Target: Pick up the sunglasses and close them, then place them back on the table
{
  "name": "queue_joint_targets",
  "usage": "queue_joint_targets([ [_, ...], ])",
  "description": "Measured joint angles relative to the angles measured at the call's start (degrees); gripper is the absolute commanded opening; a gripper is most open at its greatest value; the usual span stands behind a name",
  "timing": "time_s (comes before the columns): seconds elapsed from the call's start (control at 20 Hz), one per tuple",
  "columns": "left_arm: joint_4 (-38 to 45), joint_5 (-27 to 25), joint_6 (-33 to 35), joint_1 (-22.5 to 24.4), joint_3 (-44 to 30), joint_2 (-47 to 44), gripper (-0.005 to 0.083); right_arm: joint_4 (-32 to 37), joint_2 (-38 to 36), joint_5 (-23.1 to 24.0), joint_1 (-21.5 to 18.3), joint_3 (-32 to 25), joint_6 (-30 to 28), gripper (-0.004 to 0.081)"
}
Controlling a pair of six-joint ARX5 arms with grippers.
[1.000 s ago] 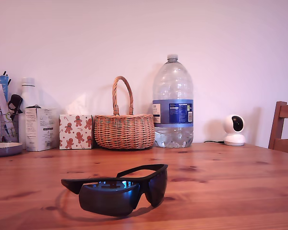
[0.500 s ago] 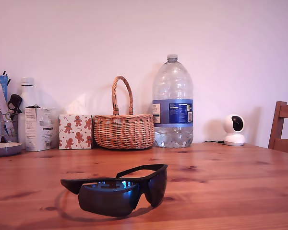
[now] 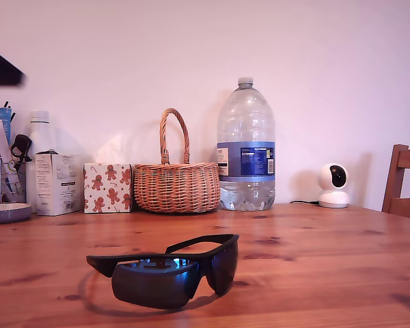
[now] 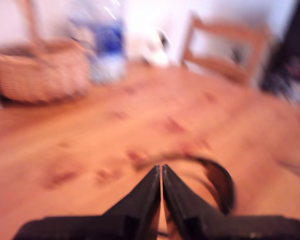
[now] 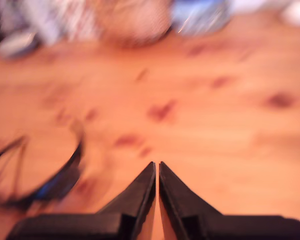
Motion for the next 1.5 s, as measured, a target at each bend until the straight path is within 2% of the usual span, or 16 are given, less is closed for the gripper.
queue_joint_targets([
  [0.25, -9.29, 3.65, 9.51, -4.90, 12.68, 14.32, -0.0017, 0.04, 3.56, -1.42, 4.11, 0.00, 0.00, -0.0011],
  [0.5, -19.28, 5.40, 10.91, -7.26, 23.54, 28.28, -0.0006, 0.20, 3.91, -1.44, 4.33, 0.00, 0.00, -0.0011],
  [0.55, -20.96, 5.40, 10.97, -7.76, 25.75, 31.19, 0.0023, 0.20, 3.91, -1.49, 4.33, 0.00, 0.00, -0.0011],
  [0.7, -24.33, 5.38, 11.72, -9.14, 32.35, 39.12, 0.0209, 0.17, 3.91, -1.60, 4.33, -0.02, 0.00, -0.0011],
  [0.8, -26.40, 5.42, 11.82, -9.88, 35.91, 43.65, 0.0261, 0.20, 3.91, -1.64, 4.33, 0.00, 0.00, -0.0011],
  [0.9, -28.24, 5.40, 11.96, -10.54, 38.73, 48.28, 0.0265, 0.20, 3.91, -1.64, 4.33, 0.00, 0.00, -0.0011],
  [1.05, -29.86, 4.48, 11.98, -11.87, 41.51, 54.64, 0.0327, 0.17, 3.91, -1.64, 4.33, 0.00, 0.00, -0.0011],
  [1.5, -31.23, 0.96, 12.09, -17.07, 47.54, 68.06, 0.0328, 0.20, 3.91, -1.40, 4.33, 0.00, 0.00, -0.0011],
])
